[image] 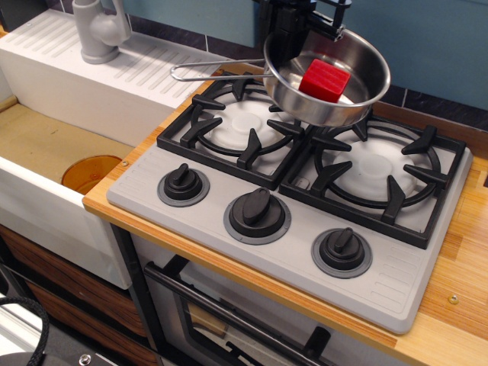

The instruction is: Put redcube in pan and put pan on stove

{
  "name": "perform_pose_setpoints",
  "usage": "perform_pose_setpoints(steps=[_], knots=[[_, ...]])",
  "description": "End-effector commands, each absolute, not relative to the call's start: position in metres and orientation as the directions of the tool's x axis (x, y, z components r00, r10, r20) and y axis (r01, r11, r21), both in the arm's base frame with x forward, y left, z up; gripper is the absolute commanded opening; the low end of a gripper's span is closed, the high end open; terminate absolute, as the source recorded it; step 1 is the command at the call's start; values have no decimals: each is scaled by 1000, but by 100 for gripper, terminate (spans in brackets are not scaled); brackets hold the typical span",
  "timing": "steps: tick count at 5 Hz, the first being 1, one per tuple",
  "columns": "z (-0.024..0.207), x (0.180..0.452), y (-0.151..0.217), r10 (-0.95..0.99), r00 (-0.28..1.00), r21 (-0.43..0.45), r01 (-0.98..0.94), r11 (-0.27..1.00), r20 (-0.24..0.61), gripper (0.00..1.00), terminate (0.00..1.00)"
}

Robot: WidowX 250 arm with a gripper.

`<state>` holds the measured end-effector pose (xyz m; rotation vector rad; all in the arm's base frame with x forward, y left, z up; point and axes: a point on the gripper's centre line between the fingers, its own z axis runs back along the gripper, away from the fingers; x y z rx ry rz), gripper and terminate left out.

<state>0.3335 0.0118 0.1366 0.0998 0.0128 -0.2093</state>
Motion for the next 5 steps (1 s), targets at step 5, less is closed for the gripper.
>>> perform_pose_setpoints(steps=[5], knots=[[114, 361, 106, -300, 944, 144, 280, 949, 142, 0, 0]])
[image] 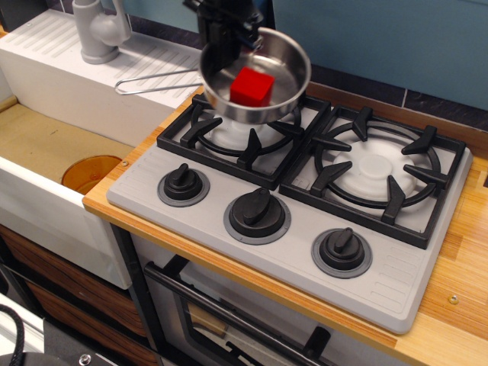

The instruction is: Put redcube in pan and put pan on stove

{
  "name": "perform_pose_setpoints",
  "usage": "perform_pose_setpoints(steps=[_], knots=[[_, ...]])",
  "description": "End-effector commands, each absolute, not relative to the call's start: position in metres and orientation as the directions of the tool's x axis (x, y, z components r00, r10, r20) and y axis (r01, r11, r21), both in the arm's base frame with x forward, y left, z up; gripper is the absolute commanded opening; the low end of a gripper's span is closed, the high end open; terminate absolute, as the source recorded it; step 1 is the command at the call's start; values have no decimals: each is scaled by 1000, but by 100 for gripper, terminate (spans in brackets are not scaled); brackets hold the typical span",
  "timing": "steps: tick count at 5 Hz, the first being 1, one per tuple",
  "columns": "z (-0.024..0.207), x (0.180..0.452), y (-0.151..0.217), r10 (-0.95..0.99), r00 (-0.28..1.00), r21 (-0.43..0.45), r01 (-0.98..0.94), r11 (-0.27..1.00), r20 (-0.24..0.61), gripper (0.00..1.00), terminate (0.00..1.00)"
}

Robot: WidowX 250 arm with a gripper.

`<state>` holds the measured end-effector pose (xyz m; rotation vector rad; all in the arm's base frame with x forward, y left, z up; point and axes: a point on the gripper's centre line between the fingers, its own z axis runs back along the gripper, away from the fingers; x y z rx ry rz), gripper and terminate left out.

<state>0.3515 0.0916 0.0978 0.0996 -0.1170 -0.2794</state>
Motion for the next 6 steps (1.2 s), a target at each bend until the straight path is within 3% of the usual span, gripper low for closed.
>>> perform_pose_setpoints(steps=[1, 3, 4, 6], knots=[[108, 362, 118, -314, 937, 151, 292, 945, 152, 0, 0], [89, 364, 127, -323, 930, 131, 303, 944, 177, 0, 0], [84, 365, 123, -316, 931, 118, 298, 947, 184, 100, 0], [94, 367, 114, -314, 933, 112, 298, 948, 176, 100, 0]])
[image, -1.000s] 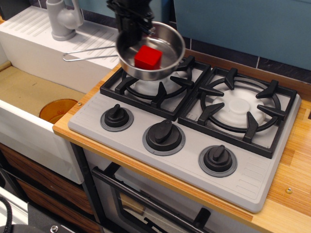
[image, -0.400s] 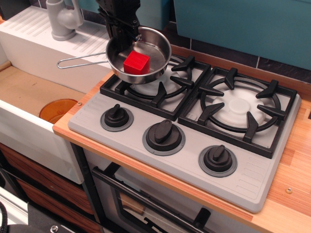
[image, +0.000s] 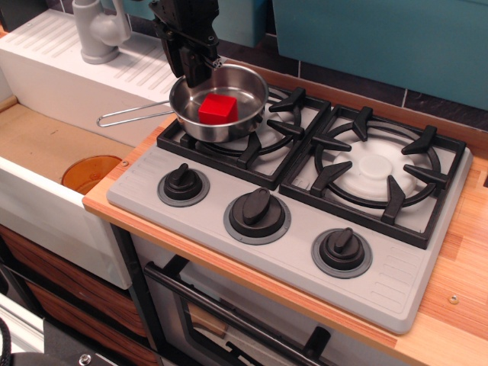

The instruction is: Put redcube in pan and put pan on stove

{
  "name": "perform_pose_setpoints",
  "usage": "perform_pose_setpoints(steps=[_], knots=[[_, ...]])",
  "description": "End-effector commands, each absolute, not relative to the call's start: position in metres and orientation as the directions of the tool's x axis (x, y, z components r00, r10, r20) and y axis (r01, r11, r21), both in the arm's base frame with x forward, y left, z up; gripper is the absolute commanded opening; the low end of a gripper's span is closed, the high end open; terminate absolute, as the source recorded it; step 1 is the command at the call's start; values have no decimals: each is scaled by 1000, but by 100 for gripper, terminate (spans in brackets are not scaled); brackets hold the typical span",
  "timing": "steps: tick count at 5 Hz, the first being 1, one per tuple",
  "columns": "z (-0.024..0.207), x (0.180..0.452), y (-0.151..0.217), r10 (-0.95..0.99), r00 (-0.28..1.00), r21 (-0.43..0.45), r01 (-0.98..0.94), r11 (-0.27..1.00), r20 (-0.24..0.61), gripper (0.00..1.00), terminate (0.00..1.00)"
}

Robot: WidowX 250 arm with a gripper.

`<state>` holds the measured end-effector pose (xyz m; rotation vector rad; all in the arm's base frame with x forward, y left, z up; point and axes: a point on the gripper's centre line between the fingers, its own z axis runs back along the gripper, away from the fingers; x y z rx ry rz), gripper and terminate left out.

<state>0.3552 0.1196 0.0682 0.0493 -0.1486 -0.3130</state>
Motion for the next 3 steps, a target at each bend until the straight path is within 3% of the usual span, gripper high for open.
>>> perform_pose_setpoints(steps=[1, 3], knots=[[105, 364, 107, -305, 939, 112, 290, 951, 160, 100, 0], [135, 357, 89, -286, 950, 119, 271, 955, 129, 100, 0]])
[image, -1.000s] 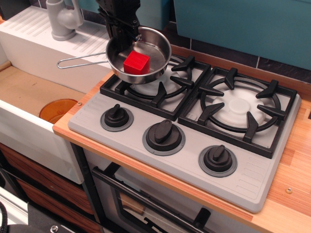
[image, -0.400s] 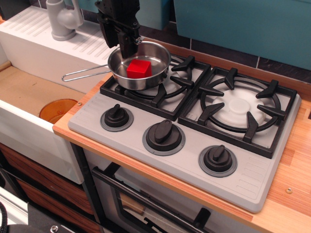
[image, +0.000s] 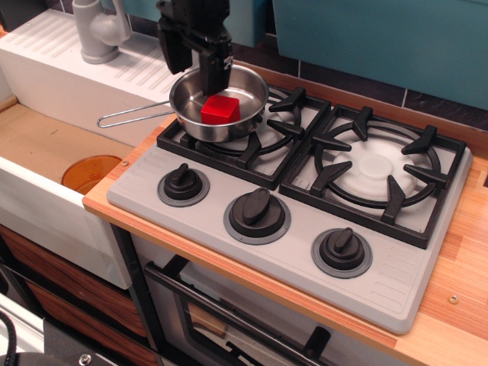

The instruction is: Put redcube in pan and put pan on stove

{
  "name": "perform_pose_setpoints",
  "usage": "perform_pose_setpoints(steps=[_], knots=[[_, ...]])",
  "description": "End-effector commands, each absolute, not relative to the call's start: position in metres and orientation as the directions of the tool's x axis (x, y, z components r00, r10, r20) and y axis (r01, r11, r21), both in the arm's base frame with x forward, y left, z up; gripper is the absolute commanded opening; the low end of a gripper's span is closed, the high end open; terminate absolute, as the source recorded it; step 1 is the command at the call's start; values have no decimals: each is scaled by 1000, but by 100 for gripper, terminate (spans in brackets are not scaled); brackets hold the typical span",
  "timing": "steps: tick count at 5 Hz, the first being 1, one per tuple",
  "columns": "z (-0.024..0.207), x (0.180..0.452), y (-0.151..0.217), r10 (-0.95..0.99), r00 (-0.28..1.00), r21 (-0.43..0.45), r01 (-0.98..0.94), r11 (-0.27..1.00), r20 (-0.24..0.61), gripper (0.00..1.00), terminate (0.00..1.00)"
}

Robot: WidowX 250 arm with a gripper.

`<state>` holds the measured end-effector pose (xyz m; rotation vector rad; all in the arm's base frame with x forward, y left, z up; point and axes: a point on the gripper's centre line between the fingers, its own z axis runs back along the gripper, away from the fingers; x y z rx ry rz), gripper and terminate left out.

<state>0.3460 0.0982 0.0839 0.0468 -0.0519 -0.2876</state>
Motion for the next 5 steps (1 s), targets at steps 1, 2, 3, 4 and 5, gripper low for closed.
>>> perform_pose_setpoints(steps=[1, 2, 3, 4, 5], knots=[[145, 355, 81, -282, 952, 117, 269, 956, 115, 100, 0], [150, 353, 72, -284, 953, 121, 271, 955, 109, 100, 0], [152, 348, 62, -281, 954, 110, 270, 957, 105, 100, 0], [156, 341, 52, -268, 959, 98, 259, 961, 89, 100, 0], [159, 338, 44, -262, 961, 100, 254, 962, 84, 100, 100]])
